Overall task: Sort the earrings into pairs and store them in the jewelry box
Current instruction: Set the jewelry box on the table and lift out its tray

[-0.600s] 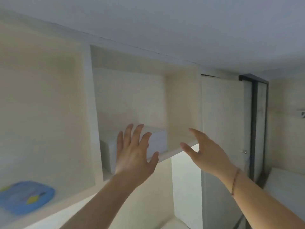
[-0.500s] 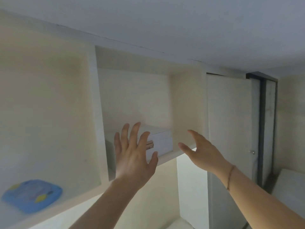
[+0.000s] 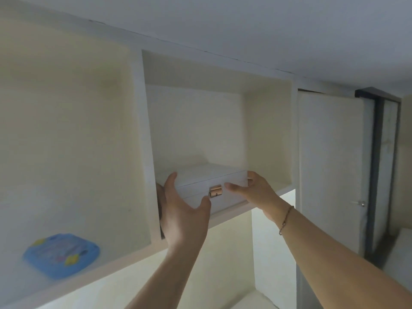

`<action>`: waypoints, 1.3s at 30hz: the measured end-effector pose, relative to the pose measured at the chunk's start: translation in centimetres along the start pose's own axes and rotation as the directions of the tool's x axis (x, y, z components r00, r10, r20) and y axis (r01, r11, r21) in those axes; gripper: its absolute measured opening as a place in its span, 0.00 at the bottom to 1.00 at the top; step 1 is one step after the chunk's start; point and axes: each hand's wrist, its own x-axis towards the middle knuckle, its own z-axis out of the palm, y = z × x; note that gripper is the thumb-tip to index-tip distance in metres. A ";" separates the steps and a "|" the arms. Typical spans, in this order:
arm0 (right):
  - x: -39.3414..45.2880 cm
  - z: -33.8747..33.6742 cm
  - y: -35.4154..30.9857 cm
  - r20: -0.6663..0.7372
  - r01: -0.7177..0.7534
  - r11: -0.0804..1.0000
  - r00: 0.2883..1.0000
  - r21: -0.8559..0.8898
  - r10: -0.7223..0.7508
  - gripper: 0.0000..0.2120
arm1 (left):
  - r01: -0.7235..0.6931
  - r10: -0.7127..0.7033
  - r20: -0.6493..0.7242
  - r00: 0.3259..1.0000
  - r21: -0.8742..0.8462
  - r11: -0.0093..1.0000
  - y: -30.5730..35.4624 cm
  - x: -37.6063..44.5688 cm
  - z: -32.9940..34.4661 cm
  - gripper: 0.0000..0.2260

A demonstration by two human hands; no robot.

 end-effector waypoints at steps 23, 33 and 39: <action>-17.4 -13.6 1.8 -0.658 0.038 0.877 0.677 0.480 0.331 0.06 | -0.455 0.567 0.253 0.784 -0.388 0.802 0.8 -11.5 5.9 0.38; -26.0 -9.0 11.3 -0.792 0.076 0.896 0.504 0.438 0.345 0.14 | -0.188 0.364 0.644 0.673 -0.328 0.926 -9.2 -17.0 4.9 0.45; -28.9 -2.0 22.0 -0.778 0.040 0.903 0.525 0.428 0.345 0.13 | -0.038 0.130 0.792 0.597 -0.134 0.990 -19.9 -21.3 4.5 0.29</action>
